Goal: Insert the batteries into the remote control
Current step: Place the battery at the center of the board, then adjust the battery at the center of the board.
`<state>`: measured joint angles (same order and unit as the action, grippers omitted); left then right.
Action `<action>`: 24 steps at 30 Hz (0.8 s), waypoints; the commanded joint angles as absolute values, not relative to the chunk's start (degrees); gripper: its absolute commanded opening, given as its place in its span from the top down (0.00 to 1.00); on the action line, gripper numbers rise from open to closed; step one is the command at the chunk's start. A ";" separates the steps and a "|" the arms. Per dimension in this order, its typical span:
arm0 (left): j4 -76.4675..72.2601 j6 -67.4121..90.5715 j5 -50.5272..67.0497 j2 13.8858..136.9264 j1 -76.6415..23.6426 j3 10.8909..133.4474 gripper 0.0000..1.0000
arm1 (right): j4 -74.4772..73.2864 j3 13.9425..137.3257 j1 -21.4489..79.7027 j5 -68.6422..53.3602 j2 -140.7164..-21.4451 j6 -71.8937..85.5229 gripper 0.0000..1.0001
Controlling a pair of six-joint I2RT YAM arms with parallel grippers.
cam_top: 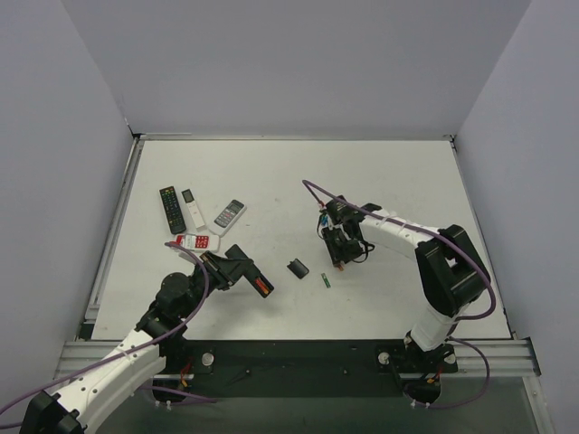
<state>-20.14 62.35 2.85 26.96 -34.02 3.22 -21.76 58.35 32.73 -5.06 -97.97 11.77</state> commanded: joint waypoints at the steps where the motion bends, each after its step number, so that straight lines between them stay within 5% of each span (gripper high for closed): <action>1: -22.67 62.58 3.43 27.33 -33.66 4.66 1.00 | -24.96 56.95 33.22 -6.59 -95.71 12.30 0.69; 7: -22.68 62.84 3.43 26.90 -33.66 4.48 1.00 | -25.05 56.51 33.14 -7.56 -96.94 13.53 0.75; 15: -22.06 62.93 3.43 26.19 -33.66 4.57 1.00 | -23.74 54.67 32.96 -10.18 -97.47 21.16 0.99; 24: -22.76 63.46 3.60 26.72 -33.66 4.57 1.00 | -16.53 50.89 32.87 -10.99 -96.77 33.84 0.97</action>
